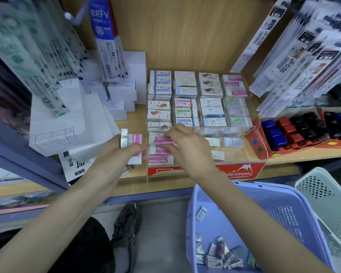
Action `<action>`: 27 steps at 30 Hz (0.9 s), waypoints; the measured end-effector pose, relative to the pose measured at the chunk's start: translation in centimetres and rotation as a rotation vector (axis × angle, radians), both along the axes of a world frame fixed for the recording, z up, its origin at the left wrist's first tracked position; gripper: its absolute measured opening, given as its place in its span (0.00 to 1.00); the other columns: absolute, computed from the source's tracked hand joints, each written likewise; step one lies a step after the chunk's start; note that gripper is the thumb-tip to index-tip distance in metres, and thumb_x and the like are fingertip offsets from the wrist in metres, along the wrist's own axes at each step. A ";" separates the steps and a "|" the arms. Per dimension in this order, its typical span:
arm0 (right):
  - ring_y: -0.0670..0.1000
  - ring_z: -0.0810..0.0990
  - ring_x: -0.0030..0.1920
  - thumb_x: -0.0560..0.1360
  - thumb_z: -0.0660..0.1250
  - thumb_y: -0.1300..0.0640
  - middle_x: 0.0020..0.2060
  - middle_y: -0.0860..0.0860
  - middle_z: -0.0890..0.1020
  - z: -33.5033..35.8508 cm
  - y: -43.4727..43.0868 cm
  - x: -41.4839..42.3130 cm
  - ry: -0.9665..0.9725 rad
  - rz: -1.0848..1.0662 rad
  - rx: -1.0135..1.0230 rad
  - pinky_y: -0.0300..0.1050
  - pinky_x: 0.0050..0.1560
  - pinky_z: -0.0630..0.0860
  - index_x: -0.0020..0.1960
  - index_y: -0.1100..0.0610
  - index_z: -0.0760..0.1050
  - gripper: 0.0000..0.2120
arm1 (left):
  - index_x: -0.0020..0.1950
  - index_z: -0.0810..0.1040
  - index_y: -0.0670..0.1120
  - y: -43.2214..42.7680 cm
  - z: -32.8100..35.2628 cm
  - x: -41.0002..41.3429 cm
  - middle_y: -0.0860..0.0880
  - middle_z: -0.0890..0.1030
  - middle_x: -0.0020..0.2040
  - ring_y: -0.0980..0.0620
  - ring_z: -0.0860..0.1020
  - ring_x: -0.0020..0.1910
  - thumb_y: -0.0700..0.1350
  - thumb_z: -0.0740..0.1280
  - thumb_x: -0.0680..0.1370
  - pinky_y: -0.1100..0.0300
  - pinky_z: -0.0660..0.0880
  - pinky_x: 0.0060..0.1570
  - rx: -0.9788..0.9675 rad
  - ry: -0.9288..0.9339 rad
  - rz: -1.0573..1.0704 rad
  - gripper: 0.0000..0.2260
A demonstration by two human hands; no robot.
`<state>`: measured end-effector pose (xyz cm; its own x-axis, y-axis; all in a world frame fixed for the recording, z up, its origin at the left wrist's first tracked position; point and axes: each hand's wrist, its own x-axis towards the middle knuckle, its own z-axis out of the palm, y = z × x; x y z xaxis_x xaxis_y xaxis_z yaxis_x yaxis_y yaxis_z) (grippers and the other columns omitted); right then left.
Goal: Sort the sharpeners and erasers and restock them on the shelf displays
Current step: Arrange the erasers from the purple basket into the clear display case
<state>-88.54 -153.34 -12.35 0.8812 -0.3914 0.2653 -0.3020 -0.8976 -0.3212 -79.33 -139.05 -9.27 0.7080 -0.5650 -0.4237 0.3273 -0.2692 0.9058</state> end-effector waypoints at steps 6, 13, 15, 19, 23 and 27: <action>0.57 0.78 0.44 0.76 0.65 0.54 0.57 0.54 0.69 0.0 0.1 1.3 0.081 -0.100 -0.002 0.47 0.37 0.74 0.58 0.55 0.75 0.12 | 0.57 0.75 0.46 0.3 -0.2 0.0 0.46 0.84 0.51 0.45 0.81 0.53 0.41 0.72 0.71 0.46 0.74 0.57 -0.005 -0.006 -0.080 0.16; 0.38 0.75 0.47 0.77 0.65 0.59 0.50 0.44 0.76 2.4 1.0 -1.5 -0.118 -0.007 0.944 0.28 0.42 0.70 0.60 0.51 0.76 0.12 | 0.54 0.79 0.47 0.4 -0.2 0.0 0.47 0.85 0.47 0.49 0.83 0.47 0.40 0.73 0.70 0.58 0.77 0.46 -0.047 -0.017 -0.168 0.14; 0.34 0.75 0.36 0.77 0.65 0.60 0.35 0.35 0.78 3.0 1.1 -1.9 -0.134 0.008 1.119 0.26 0.32 0.69 0.59 0.54 0.77 0.12 | 0.53 0.79 0.47 0.3 0.0 -0.4 0.48 0.85 0.44 0.52 0.84 0.42 0.38 0.73 0.69 0.64 0.79 0.40 -0.070 -0.041 -0.217 0.14; 0.34 0.73 0.27 0.75 0.67 0.63 0.31 0.38 0.77 3.2 1.4 -1.5 -0.145 0.002 1.144 0.26 0.27 0.67 0.51 0.56 0.80 0.07 | 0.54 0.77 0.46 -0.2 0.1 -1.1 0.49 0.85 0.43 0.53 0.83 0.41 0.37 0.74 0.68 0.65 0.79 0.40 -0.067 -0.072 -0.272 0.16; 0.38 0.71 0.24 0.74 0.68 0.66 0.24 0.38 0.75 2.8 1.4 -1.8 -0.242 -0.206 1.157 0.28 0.25 0.65 0.39 0.55 0.78 0.08 | 0.56 0.70 0.46 -0.2 0.2 -1.1 0.49 0.82 0.48 0.54 0.83 0.41 0.45 0.72 0.72 0.62 0.80 0.39 0.034 -0.148 -0.215 0.16; 0.44 0.72 0.34 0.73 0.68 0.63 0.35 0.43 0.78 1.4 1.1 -2.0 -0.398 -0.499 1.056 0.34 0.36 0.67 0.43 0.54 0.78 0.05 | 0.55 0.67 0.45 0.2 0.9 -0.6 0.41 0.84 0.48 0.50 0.84 0.40 0.49 0.64 0.77 0.61 0.81 0.38 -0.052 0.021 -0.103 0.12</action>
